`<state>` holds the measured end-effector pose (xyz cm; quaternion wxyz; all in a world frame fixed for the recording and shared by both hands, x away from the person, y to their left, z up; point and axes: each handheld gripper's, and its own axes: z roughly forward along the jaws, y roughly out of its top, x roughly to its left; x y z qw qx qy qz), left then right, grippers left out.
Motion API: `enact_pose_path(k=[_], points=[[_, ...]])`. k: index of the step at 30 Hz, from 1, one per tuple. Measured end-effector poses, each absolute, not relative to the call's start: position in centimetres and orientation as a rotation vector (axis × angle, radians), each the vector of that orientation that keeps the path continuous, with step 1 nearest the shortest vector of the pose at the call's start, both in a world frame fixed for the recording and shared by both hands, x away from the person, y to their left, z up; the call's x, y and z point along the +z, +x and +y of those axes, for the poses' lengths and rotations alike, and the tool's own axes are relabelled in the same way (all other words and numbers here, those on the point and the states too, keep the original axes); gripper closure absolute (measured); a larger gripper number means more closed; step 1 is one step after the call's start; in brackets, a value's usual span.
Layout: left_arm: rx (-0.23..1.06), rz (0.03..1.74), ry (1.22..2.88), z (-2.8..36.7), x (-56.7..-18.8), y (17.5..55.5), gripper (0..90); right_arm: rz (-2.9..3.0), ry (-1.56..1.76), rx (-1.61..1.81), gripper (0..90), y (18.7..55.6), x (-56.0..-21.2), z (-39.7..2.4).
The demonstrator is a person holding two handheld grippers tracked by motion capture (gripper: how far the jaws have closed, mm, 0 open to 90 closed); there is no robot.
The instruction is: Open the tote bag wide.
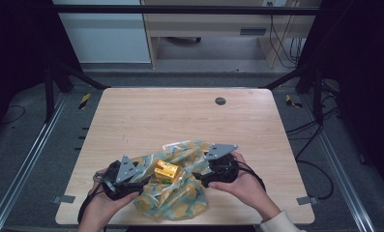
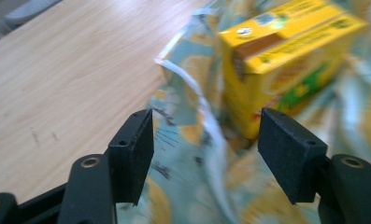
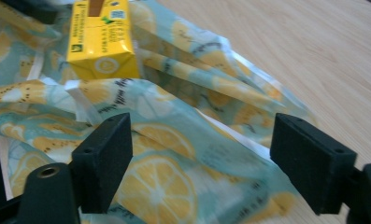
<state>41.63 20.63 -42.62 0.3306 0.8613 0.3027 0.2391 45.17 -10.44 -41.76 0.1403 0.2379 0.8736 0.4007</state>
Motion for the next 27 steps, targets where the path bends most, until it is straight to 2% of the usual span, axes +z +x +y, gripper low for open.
enact_pose_path(k=[3,5,7,9,12,15,19,27], points=[[0.594,0.813,2.268,20.7,-43.6,42.2,38.1,2.566,0.633,1.155,17.5,45.3,-42.1,-9.1],[0.583,0.812,2.281,20.8,-44.3,42.2,46.9,2.597,0.604,1.149,18.4,45.4,-42.5,-8.4],[0.572,0.806,2.293,20.8,-44.8,42.2,55.1,2.627,0.578,1.125,31.2,45.5,-42.9,-7.9],[0.575,0.803,2.306,21.0,-44.9,42.2,64.7,2.648,0.537,1.096,50.3,45.3,-43.2,-7.8],[0.564,0.789,2.319,21.1,-44.8,42.1,78.6,2.666,0.516,1.089,73.3,44.8,-43.5,-8.0],[0.572,0.788,2.328,21.2,-44.9,41.5,86.6,2.683,0.517,1.11,85.0,44.0,-43.6,-8.9],[0.58,0.785,2.399,21.4,-45.6,41.2,89.1,2.705,0.536,1.129,89.3,42.7,-44.3,-10.6],[0.557,0.804,2.467,21.4,-46.9,41.6,89.7,2.767,0.621,1.106,90.0,41.8,-47.5,-12.3]])
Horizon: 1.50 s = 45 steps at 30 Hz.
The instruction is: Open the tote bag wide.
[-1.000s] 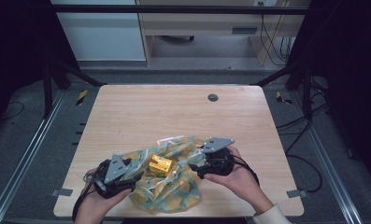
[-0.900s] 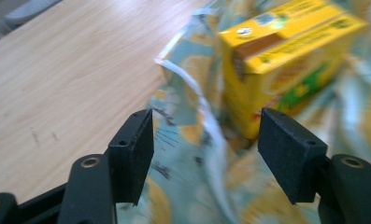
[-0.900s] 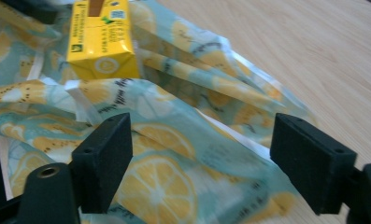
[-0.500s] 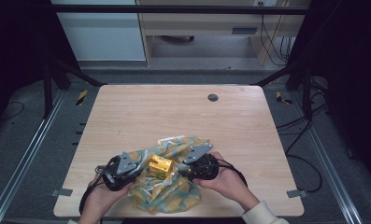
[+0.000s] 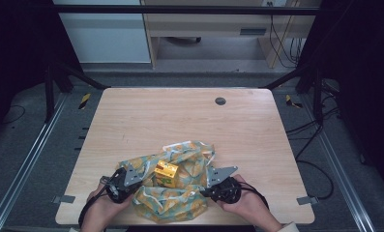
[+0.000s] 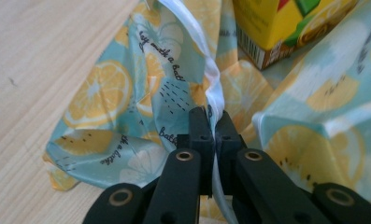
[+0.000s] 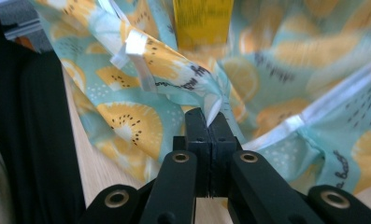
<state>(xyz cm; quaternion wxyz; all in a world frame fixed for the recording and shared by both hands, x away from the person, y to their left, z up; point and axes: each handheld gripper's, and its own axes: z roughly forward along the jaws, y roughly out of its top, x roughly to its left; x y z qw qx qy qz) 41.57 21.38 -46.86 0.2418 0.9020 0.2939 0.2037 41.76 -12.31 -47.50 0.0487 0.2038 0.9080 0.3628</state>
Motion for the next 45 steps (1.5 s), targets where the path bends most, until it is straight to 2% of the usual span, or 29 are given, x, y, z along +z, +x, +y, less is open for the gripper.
enact_pose_path(k=[12,35,38,41,43,45], points=[[0.564,0.84,2.499,22.2,-47.4,42.6,89.8,2.814,0.74,1.001,90.0,42.5,-48.9,-12.6],[0.548,0.896,2.48,22.4,-48.2,43.1,88.6,2.771,0.778,1.017,89.7,43.3,-49.1,-13.0],[0.561,0.92,2.434,22.6,-48.1,42.8,81.0,2.762,0.758,1.038,78.8,43.1,-49.0,-13.3],[0.598,0.948,2.376,22.9,-47.6,42.5,61.8,2.726,0.746,1.069,63.1,42.6,-48.2,-13.9],[0.598,0.944,2.336,23.1,-47.1,42.3,56.0,2.688,0.724,1.09,51.0,42.2,-47.6,-14.3],[0.596,0.948,2.288,23.2,-46.6,42.1,45.5,2.64,0.72,1.096,40.2,41.9,-46.8,-14.8]])
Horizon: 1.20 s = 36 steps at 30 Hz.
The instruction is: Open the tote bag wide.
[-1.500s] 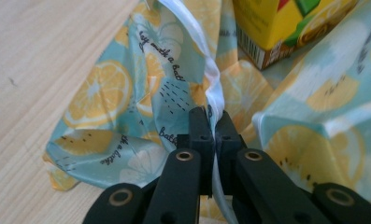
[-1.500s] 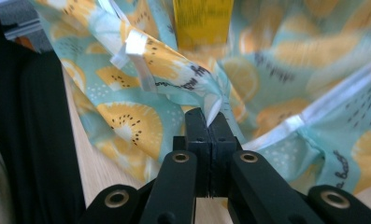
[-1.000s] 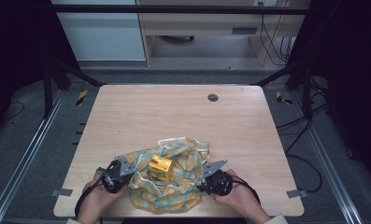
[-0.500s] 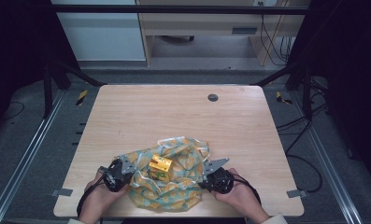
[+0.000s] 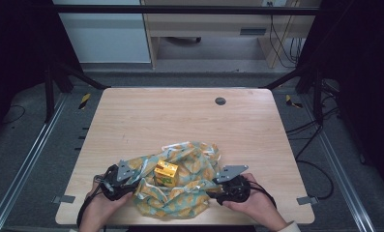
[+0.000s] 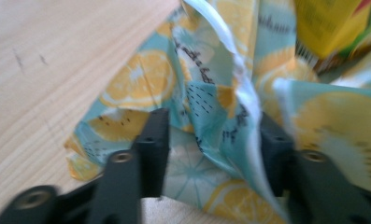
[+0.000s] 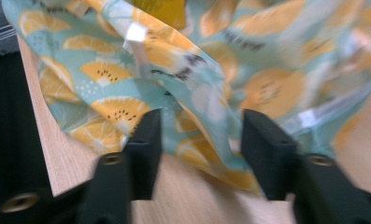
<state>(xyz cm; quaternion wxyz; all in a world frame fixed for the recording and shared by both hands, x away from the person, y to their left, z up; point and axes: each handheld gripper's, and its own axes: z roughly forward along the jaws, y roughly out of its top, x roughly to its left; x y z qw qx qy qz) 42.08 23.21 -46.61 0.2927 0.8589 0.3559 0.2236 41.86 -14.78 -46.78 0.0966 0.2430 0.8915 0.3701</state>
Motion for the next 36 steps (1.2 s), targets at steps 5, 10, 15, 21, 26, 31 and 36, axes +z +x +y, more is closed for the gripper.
enact_pose_path(k=[5,10,15,21,26,31,36], points=[[0.589,0.922,2.184,23.3,-45.4,41.3,31.5,2.521,0.728,1.155,23.8,41.5,-44.9,-15.9],[0.59,0.9,2.134,23.1,-44.9,40.9,24.4,2.485,0.743,1.181,20.3,41.5,-44.3,-16.5],[0.598,0.876,2.084,22.6,-44.2,40.7,20.0,2.478,0.746,1.182,16.4,41.5,-44.2,-16.2],[0.603,0.86,2.016,22.4,-43.4,40.7,17.3,2.455,0.768,1.191,15.4,42.0,-43.9,-15.9],[0.563,0.875,1.958,22.8,-42.9,40.6,16.2,2.413,0.799,1.218,13.4,42.2,-43.3,-16.5],[0.601,0.883,1.938,22.5,-42.1,41.0,15.9,2.359,0.875,1.217,13.1,42.9,-43.3,-17.3],[0.625,0.917,1.888,23.1,-41.1,42.1,15.9,2.325,0.935,1.189,13.1,43.4,-43.5,-18.1]])
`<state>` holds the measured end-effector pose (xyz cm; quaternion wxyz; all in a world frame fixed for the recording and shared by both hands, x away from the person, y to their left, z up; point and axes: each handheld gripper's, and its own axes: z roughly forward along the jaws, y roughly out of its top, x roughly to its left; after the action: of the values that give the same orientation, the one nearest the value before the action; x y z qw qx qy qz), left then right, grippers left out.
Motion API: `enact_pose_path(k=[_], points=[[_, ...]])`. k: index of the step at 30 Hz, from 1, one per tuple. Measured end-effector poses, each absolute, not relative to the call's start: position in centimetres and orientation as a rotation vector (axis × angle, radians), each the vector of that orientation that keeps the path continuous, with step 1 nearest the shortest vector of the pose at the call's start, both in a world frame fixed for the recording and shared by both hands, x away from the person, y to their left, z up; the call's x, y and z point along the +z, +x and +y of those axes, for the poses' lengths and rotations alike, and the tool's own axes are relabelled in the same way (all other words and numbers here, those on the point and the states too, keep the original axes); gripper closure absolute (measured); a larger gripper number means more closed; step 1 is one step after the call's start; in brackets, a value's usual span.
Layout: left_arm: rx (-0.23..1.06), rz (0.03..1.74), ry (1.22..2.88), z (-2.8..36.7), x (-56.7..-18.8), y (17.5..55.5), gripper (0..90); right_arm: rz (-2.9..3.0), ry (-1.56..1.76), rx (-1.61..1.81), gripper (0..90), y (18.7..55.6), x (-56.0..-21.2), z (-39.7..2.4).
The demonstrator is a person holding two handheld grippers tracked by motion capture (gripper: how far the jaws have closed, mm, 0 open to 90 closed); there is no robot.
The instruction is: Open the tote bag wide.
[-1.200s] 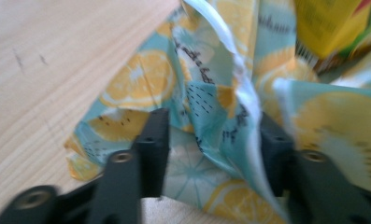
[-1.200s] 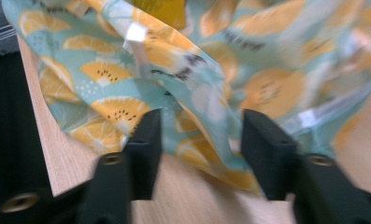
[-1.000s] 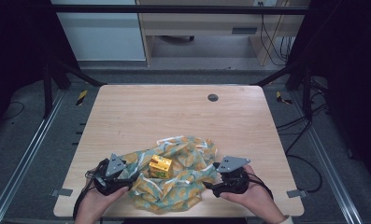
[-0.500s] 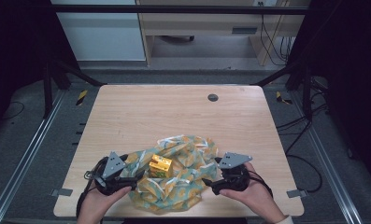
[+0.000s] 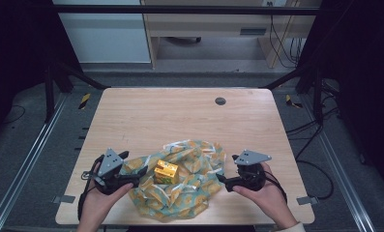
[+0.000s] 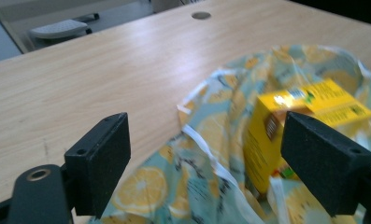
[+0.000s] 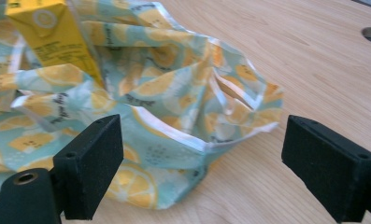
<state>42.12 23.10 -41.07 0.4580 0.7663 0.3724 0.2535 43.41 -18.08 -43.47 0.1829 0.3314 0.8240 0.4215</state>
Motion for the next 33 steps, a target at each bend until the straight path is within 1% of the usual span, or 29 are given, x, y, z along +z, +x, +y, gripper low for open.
enact_pose_path(k=[7,11,18,23,33], points=[[0.703,0.951,1.87,24.5,-39.5,44.1,15.9,2.267,1.028,1.181,13.0,44.3,-43.3,-20.1],[0.724,1.011,1.848,25.9,-39.6,45.7,15.3,2.214,1.098,1.168,9.5,44.7,-43.3,-21.5],[0.724,1.119,1.819,28.1,-41.6,46.2,14.8,2.135,1.19,1.159,8.0,45.4,-43.4,-24.2],[0.732,1.164,1.861,29.4,-42.9,46.3,13.2,2.091,1.255,1.146,6.7,45.8,-43.7,-25.7],[0.735,1.25,1.891,31.5,-44.6,47.2,11.5,2.046,1.315,1.121,6.2,46.4,-44.5,-27.7]])
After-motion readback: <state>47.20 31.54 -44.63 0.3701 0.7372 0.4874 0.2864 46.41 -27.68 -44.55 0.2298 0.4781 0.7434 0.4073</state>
